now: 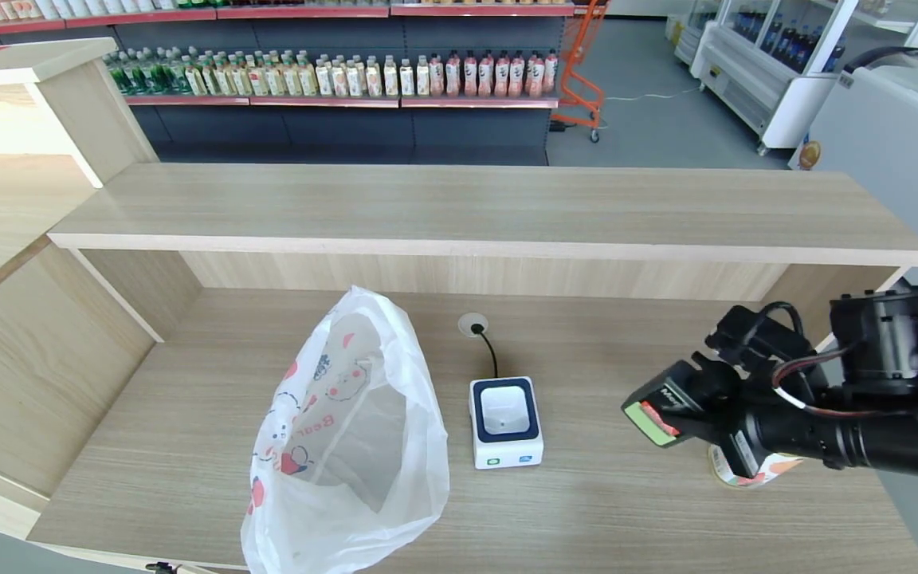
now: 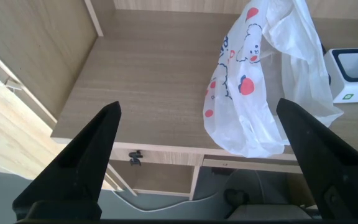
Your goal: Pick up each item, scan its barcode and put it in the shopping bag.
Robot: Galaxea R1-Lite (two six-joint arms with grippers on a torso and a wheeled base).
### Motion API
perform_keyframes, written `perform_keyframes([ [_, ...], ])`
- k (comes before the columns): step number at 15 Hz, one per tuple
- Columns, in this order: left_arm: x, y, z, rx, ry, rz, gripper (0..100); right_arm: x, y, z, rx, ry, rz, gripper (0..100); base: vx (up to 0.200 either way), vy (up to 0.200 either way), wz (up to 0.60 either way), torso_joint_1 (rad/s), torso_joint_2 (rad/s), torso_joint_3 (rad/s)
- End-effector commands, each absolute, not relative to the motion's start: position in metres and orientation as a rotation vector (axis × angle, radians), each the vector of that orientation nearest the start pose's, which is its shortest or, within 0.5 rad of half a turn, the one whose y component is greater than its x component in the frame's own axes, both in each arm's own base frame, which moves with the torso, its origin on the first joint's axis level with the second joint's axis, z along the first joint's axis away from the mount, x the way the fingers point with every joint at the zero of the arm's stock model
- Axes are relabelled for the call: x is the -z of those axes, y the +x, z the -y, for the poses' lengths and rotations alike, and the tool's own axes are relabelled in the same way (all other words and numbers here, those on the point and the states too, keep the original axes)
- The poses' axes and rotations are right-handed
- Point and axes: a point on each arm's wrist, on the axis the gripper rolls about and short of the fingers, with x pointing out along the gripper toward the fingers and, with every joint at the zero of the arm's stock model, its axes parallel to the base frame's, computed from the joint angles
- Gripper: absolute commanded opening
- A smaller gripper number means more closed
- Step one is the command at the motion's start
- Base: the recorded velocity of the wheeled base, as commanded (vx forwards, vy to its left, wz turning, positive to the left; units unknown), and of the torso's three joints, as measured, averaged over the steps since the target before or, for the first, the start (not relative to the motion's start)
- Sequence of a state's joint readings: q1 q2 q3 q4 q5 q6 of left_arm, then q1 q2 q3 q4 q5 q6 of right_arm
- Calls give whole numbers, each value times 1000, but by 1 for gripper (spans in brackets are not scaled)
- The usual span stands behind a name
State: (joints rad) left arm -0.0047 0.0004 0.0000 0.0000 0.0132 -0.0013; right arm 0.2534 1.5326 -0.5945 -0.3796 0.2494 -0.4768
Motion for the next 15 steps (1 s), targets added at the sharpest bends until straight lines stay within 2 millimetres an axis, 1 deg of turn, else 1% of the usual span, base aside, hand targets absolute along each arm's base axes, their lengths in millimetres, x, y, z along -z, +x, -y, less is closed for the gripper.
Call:
perform_keyframes([
  [1,-75,-23,0,-9,-2,0,100,-165,173,-16,-492,-751,-325,0,0,0,0,0,0,0],
  [2,-75,-23,0,-9,-2,0,100,-168,167,-9,-491,-865,-298,0,0,0,0,0,0,0],
  [3,-75,-23,0,-9,-2,0,100,-172,158,-5,-525,-969,-232,0,0,0,0,0,0,0],
  [4,-75,-23,0,-9,-2,0,100,-173,153,-5,-584,-1078,-185,0,0,0,0,0,0,0],
  [5,-75,-23,0,-9,-2,0,100,-171,151,-6,-631,-1232,-140,0,0,0,0,0,0,0],
  [6,-75,-23,0,-9,-2,0,100,-170,150,-10,-700,-1406,-49,0,0,0,0,0,0,0],
  [7,-75,-23,0,-9,-2,0,100,-169,151,-14,-782,-1563,68,0,0,0,0,0,0,0],
  [8,-75,-23,0,-9,-2,0,100,-169,154,-19,-858,-1760,259,0,0,0,0,0,0,0],
  [9,-75,-23,0,-9,-2,0,100,-166,158,-20,-916,-1891,419,0,0,0,0,0,0,0],
  [10,-75,-23,0,-9,-2,0,100,-158,162,-24,-980,-1952,518,0,0,0,0,0,0,0],
  [11,-75,-23,0,-9,-2,0,100,-149,165,-29,-1050,-1990,570,0,0,0,0,0,0,0],
  [13,-75,-23,0,-9,-2,0,100,-142,166,-38,-1110,-2094,753,0,0,0,0,0,0,0],
  [14,-75,-23,0,-9,-2,0,100,-138,170,-49,-1161,-2076,888,0,0,0,0,0,0,0],
  [15,-75,-23,0,-9,-2,0,100,-136,171,-68,-1210,-2056,1037,0,0,0,0,0,0,0],
])
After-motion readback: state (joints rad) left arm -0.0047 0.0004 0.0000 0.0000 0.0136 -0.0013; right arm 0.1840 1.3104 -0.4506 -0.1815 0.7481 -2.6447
